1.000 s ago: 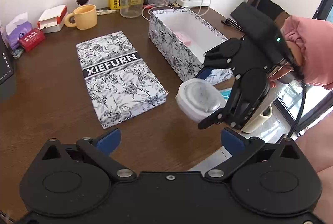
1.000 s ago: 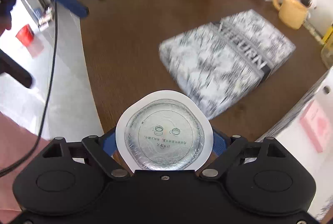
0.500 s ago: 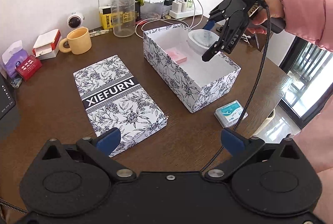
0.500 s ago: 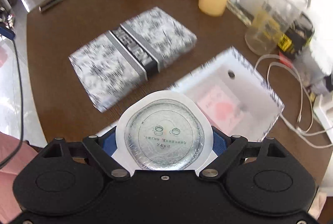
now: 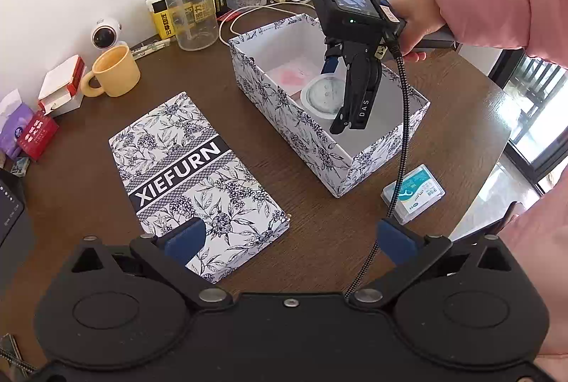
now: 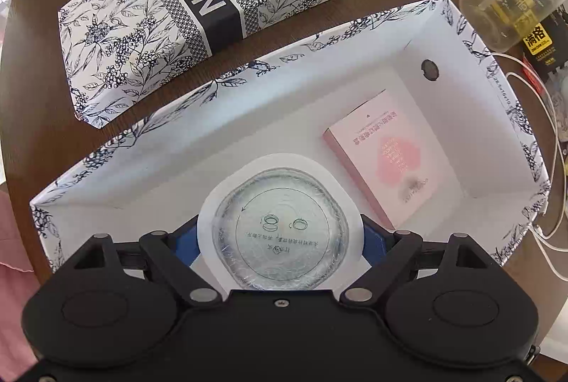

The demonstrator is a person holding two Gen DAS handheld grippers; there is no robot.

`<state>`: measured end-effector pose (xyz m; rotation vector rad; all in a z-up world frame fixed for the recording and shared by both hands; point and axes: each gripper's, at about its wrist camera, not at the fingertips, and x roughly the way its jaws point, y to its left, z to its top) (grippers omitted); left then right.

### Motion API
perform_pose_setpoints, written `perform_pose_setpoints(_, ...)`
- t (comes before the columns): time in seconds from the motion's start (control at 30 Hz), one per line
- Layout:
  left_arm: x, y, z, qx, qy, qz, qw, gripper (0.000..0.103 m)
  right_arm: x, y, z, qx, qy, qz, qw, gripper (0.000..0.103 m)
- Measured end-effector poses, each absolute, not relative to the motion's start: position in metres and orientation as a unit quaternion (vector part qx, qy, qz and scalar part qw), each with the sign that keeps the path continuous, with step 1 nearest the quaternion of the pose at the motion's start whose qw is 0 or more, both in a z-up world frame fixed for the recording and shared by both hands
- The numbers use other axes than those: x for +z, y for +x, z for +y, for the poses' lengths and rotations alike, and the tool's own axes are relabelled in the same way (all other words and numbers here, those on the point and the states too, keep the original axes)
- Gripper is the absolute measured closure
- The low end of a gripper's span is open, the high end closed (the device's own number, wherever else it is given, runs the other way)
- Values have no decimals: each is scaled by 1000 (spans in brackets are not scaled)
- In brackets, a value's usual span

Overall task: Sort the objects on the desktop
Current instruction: 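Carry the round container with the right gripper into the open box and release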

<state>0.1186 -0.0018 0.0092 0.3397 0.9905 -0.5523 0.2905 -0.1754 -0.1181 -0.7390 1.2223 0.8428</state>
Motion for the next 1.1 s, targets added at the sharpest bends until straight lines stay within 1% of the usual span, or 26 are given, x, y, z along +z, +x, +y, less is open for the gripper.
perform_pose_setpoints(0.27,-5,127,-1,-252,154,484,824,0,-146,294,-171,379,-351,553,654,14)
perform_pose_setpoints(0.4,-3,126,-4,-248,160,486,823,0,-154,297,-174,375,-351,561,649,14)
perform_pose_setpoints(0.93,0,119,-4,-243,157,488,823,0,-154,308,-195,362,-303,579,665,14)
perform_pose_setpoints(1.1,0,110,-2,-239,159,490,823,0,-153,313,-203,341,-279,581,684,14)
